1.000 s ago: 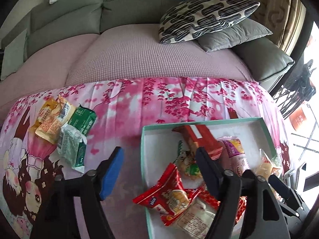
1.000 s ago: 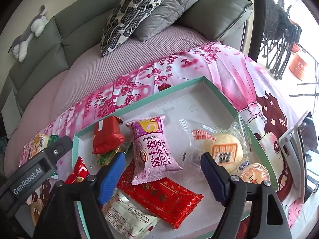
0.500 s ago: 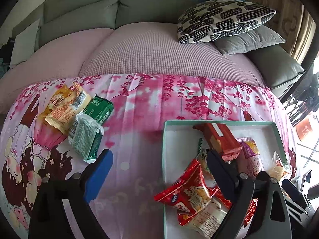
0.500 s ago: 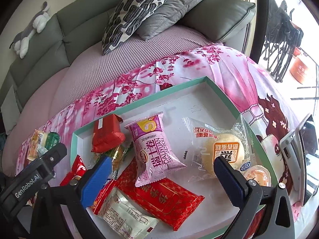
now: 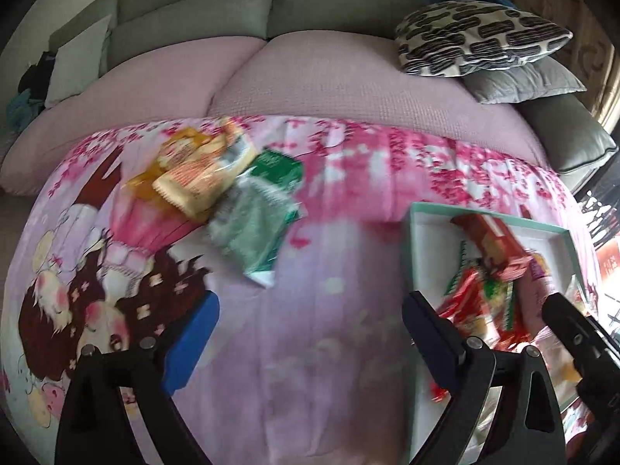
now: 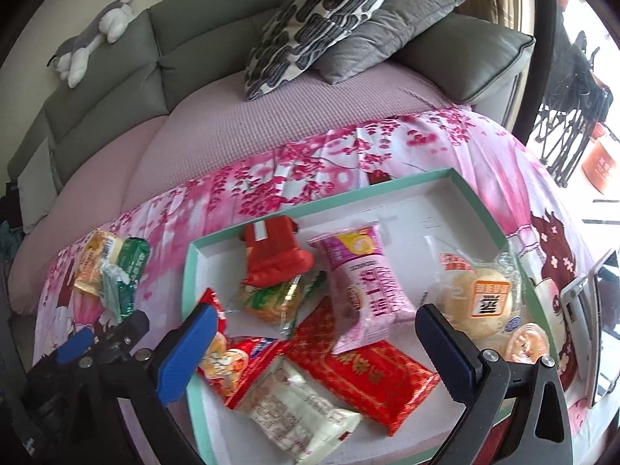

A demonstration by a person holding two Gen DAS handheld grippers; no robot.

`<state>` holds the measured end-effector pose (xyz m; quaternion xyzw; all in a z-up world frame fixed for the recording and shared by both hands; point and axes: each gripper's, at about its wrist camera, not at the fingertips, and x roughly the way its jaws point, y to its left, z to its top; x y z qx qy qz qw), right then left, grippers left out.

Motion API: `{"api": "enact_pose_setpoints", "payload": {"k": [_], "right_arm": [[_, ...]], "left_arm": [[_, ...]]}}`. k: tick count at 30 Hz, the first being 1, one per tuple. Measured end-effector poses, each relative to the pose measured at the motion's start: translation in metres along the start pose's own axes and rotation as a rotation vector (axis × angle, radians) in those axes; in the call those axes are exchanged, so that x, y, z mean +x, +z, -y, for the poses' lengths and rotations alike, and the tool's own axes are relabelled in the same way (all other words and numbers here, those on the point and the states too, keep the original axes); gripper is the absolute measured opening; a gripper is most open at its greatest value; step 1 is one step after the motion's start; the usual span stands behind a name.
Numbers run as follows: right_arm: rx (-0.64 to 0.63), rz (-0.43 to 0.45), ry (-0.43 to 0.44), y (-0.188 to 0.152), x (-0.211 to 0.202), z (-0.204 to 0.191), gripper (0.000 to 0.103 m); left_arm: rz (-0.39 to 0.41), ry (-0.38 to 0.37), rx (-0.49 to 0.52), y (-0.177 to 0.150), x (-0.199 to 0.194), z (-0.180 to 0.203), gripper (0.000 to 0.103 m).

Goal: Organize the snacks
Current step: 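Move both open tools away from the tray back over the snack pile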

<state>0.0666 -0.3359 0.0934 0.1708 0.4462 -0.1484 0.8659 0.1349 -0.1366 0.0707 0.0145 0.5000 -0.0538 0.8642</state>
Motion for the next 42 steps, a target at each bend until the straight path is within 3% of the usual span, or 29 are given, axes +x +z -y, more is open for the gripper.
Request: {"api": "enact_pose_setpoints", "payload": {"k": [8, 12, 26, 33, 42], "right_arm": [[-0.051, -0.001, 0.03, -0.007, 0.001, -0.032, 0.103], [-0.102, 0.001, 0.005, -0.011, 0.005, -0.053, 0.103], [-0.254, 0.011, 0.131, -0.039, 0.005, -0.132, 0.103], [-0.286, 0.017, 0.143, -0.046, 0.017, -0.148, 0.103], [-0.308, 0.023, 0.145, -0.056, 0.033, -0.16, 0.1]], "left_arm": [[-0.019, 0.041, -0.064, -0.01, 0.006, -0.042, 0.095], [-0.023, 0.044, -0.105, -0.014, 0.009, -0.06, 0.095], [-0.005, 0.093, -0.224, -0.016, 0.009, -0.12, 0.095], [-0.019, 0.125, -0.269, -0.016, 0.016, -0.146, 0.095], [-0.022, 0.103, -0.296, -0.01, 0.027, -0.16, 0.095]]}}
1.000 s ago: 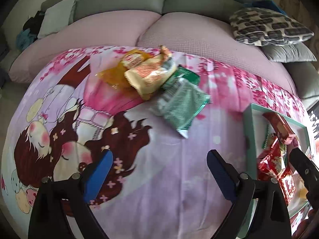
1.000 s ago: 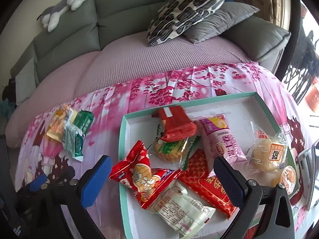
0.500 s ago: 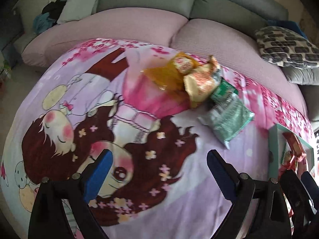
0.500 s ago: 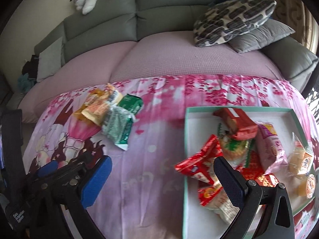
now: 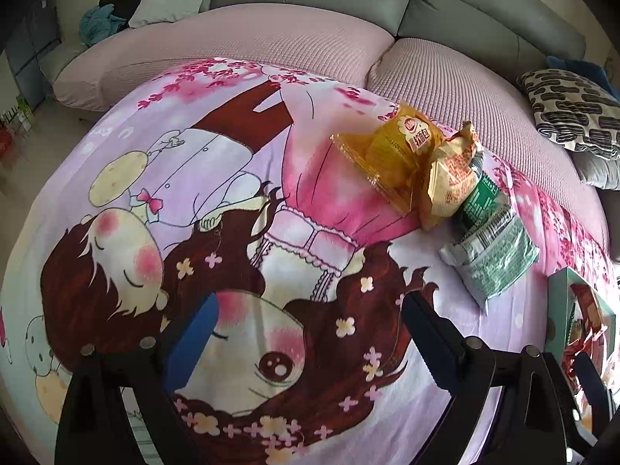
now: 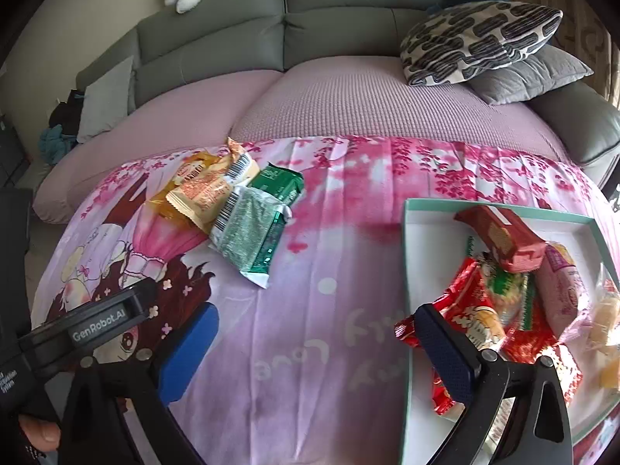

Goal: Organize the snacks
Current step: 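Move both open tools away from the tray back over the snack pile, then grasp the green-white packet with the right tool while the left tool grasps the yellow chip bag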

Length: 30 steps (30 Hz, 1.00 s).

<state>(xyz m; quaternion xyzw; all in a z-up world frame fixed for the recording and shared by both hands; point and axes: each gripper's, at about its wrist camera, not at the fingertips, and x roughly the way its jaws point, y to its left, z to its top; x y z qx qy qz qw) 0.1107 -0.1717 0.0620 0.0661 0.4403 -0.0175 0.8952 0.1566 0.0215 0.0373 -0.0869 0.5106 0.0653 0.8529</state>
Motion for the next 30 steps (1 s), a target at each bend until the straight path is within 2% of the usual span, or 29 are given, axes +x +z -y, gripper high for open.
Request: {"api": "enact_pose_setpoints", "payload": {"k": [7, 10, 18, 21, 25, 30], "right_arm": [[-0.035, 0.014, -0.002, 0.001, 0.008, -0.011, 0.088], [-0.042, 0.02, 0.005, 0.004, 0.011, -0.016, 0.086], [0.006, 0.036, 0.049, 0.022, 0.022, -0.025, 0.079], [0.029, 0.02, 0.024, 0.027, 0.033, -0.026, 0.075], [0.044, 0.018, 0.043, 0.034, 0.041, -0.026, 0.074], [0.058, 0.038, 0.06, 0.047, 0.047, -0.031, 0.074]], "left_arm": [[0.034, -0.046, 0.001, 0.015, -0.001, -0.002, 0.095], [0.041, -0.061, 0.01, 0.019, -0.001, -0.001, 0.095], [0.074, -0.085, 0.031, 0.034, -0.004, 0.005, 0.095], [0.089, -0.087, 0.027, 0.043, -0.002, 0.005, 0.095], [0.096, -0.086, 0.02, 0.056, 0.003, 0.007, 0.095], [0.135, -0.099, 0.064, 0.072, 0.0, 0.015, 0.095]]}}
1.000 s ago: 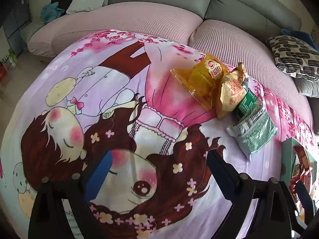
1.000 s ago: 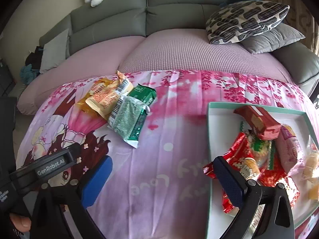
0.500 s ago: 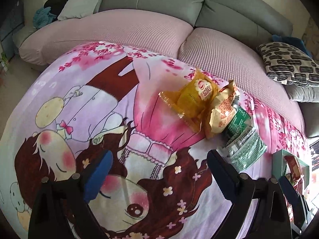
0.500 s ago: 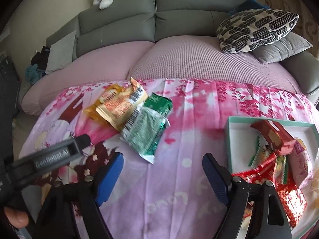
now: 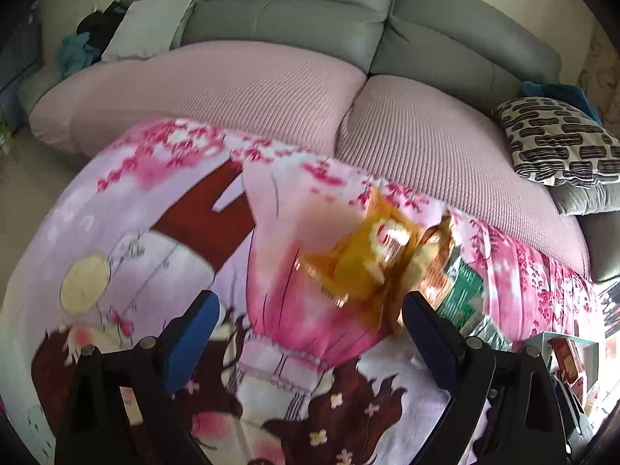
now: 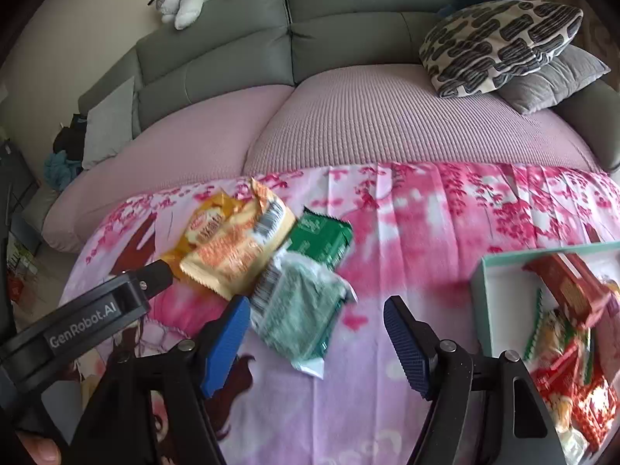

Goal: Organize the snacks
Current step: 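Grasp the green-white packet with the right tool while the left tool grasps the yellow chip bag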

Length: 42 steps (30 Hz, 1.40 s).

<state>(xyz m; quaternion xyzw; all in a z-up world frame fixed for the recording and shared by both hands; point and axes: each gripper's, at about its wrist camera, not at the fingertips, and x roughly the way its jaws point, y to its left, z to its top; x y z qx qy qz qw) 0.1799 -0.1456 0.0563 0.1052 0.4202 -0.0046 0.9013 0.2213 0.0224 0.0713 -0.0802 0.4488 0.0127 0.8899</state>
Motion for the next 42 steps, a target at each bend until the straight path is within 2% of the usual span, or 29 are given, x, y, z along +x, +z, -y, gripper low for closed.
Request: {"api": "enact_pose_setpoints", "payload": {"k": [5, 9, 17, 20, 22, 23, 29, 31, 42], "right_arm": [[0.018, -0.015, 0.011, 0.003, 0.015, -0.004, 0.074], [0.034, -0.04, 0.004, 0.0, 0.026, -0.005, 0.073], [0.057, -0.055, 0.047, -0.003, 0.032, -0.001, 0.066], [0.072, -0.064, 0.07, -0.003, 0.035, 0.002, 0.063], [0.081, -0.071, 0.092, -0.003, 0.037, 0.004, 0.059], [0.086, -0.073, 0.101, -0.003, 0.037, 0.005, 0.059], [0.094, -0.077, 0.123, -0.004, 0.036, 0.009, 0.055], [0.097, -0.082, 0.132, -0.005, 0.036, 0.01, 0.055], [0.1, -0.09, 0.139, -0.012, 0.02, 0.019, 0.051]], "left_arm": [[0.017, 0.0, 0.082, 0.018, 0.006, 0.011, 0.095], [-0.003, 0.0, 0.12, 0.029, 0.022, 0.019, 0.095], [-0.09, -0.092, 0.134, 0.034, 0.055, 0.025, 0.093], [-0.123, -0.147, 0.113, 0.036, 0.066, 0.026, 0.081], [-0.121, -0.155, 0.106, 0.036, 0.066, 0.026, 0.061], [-0.12, -0.156, 0.103, 0.035, 0.066, 0.026, 0.056], [-0.103, -0.16, 0.072, 0.027, 0.063, 0.021, 0.048], [-0.1, -0.172, 0.052, 0.024, 0.06, 0.018, 0.042], [-0.068, -0.152, -0.042, 0.005, 0.034, 0.001, 0.038]]}}
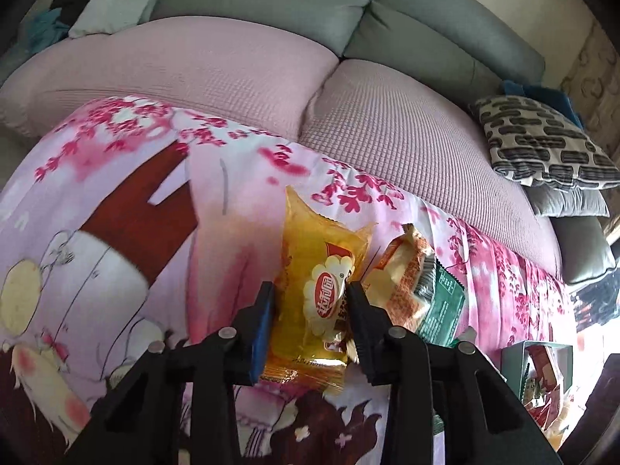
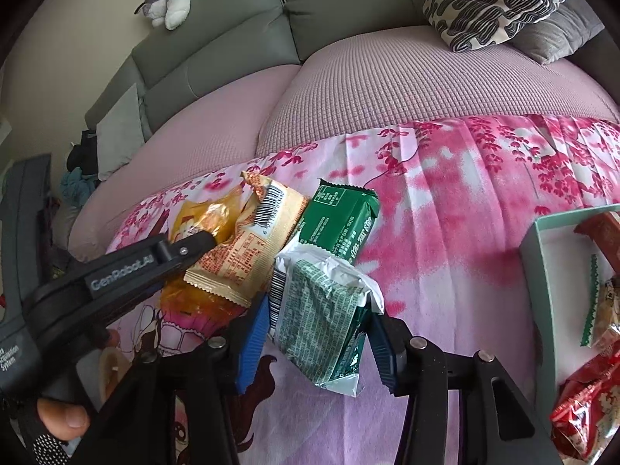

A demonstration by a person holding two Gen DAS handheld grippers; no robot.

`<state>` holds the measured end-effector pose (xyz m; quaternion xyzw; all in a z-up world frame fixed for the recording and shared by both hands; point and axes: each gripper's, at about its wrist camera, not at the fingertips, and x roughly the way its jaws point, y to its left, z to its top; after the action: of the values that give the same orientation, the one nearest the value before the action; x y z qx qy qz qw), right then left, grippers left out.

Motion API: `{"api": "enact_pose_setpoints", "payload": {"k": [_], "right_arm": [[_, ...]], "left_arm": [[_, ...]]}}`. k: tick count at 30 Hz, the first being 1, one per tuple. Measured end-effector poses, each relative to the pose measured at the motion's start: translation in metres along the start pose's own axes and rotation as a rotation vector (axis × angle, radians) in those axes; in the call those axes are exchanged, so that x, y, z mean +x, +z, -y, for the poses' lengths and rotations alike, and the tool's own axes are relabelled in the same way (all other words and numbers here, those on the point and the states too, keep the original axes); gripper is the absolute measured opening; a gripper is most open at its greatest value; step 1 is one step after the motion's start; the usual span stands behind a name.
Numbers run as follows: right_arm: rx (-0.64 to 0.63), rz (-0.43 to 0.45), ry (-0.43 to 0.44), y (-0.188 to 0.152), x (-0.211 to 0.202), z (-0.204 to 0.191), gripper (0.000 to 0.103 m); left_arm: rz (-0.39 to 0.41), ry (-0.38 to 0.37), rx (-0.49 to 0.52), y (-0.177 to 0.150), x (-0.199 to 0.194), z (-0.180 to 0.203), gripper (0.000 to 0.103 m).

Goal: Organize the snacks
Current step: 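Grasp the green-white packet with the right tool while the left tool grasps the yellow chip bag, then lift and carry the green-white packet and yellow chip bag over the tray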

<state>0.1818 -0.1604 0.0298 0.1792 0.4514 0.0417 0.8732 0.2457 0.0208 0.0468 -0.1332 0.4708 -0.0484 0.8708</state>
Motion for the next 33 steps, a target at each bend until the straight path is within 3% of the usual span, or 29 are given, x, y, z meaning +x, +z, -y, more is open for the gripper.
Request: {"api": "enact_pose_setpoints", "payload": {"k": [16, 25, 33], "right_arm": [[-0.005, -0.036, -0.049, -0.028, -0.048, 0.008, 0.051], [0.006, -0.002, -0.038, -0.042, -0.094, 0.014, 0.051], [0.038, 0.024, -0.019, -0.048, -0.119, 0.031, 0.051]], "left_arm": [[-0.022, -0.009, -0.129, -0.045, -0.039, -0.019, 0.038], [-0.017, -0.006, -0.142, -0.07, -0.068, 0.0, 0.037], [0.016, -0.028, -0.095, -0.073, -0.085, 0.029, 0.037]]}}
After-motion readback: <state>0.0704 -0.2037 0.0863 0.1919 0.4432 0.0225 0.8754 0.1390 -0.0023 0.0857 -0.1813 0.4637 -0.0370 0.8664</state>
